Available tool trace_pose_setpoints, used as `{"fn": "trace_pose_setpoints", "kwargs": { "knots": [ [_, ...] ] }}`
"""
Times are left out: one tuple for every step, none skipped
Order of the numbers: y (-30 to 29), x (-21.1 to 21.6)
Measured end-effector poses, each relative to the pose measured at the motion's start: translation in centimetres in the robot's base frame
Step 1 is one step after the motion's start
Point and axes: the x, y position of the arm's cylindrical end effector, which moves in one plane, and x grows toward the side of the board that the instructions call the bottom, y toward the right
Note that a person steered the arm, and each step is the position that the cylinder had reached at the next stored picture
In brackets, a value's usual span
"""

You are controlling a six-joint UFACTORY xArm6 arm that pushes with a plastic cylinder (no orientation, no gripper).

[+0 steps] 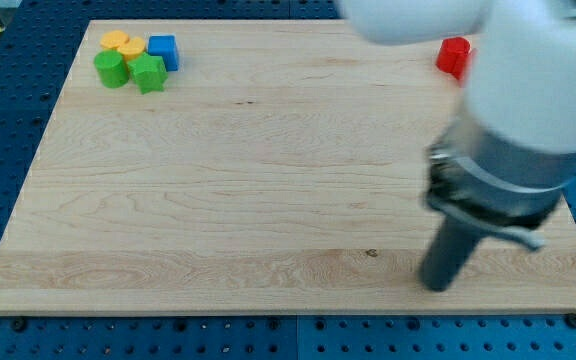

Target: Point your arm towards the blue triangle

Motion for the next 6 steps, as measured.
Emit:
{"fn": "trace_pose_setpoints", "kwargs": {
  "knots": [
    [1.9,-0.2],
    [4.0,-0.7],
    [8.2,-4.1],
    [8.2,-4.1],
    [8.3,-7.5],
    [8.2,-12.2]
  ]
}}
